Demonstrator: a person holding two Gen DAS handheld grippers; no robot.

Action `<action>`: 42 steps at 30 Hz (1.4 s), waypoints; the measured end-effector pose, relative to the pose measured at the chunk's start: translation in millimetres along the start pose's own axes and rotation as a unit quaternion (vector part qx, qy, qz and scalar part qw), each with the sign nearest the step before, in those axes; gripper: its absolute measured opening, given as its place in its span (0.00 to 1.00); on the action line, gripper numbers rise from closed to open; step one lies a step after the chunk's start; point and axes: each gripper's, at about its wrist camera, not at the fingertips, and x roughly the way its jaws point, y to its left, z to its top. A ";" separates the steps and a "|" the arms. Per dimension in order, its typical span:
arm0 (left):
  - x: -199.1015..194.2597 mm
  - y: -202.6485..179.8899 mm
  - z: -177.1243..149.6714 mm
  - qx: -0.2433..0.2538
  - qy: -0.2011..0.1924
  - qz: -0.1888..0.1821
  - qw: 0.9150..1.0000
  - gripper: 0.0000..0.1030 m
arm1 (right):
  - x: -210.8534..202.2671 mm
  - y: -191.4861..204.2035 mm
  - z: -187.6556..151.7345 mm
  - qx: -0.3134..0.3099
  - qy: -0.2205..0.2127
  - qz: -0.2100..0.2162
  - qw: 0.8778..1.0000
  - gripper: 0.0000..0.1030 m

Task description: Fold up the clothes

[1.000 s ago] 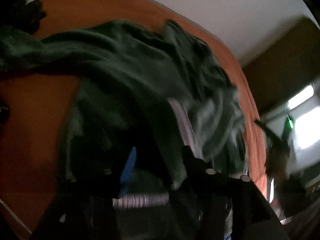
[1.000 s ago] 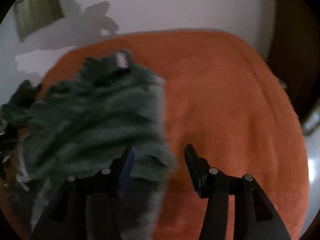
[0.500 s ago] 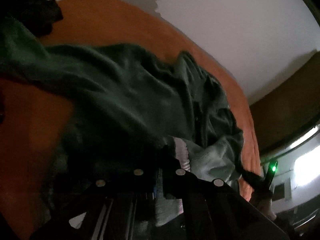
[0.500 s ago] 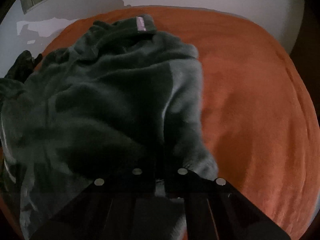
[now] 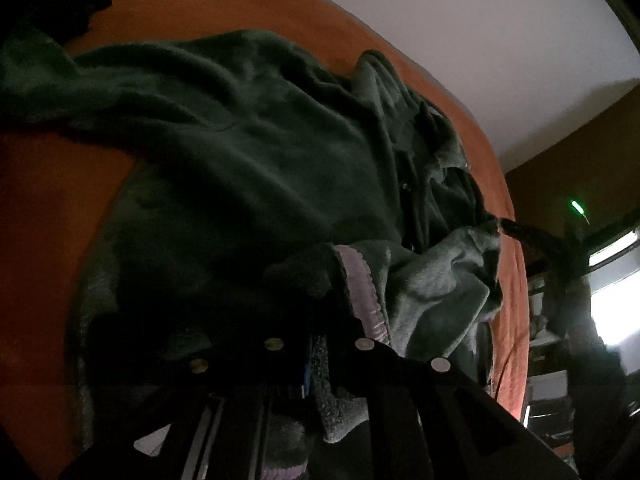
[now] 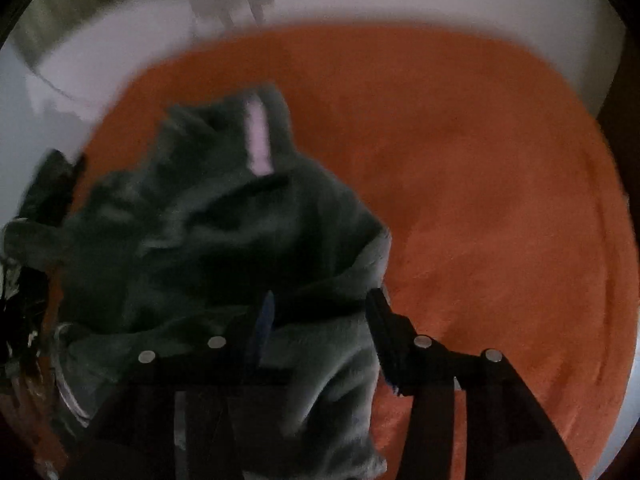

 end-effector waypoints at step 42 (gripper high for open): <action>28.2 8.0 -14.5 0.003 0.050 0.110 0.993 0.37 | -3.8 -37.2 -177.0 0.061 -0.110 -0.082 0.989 0.09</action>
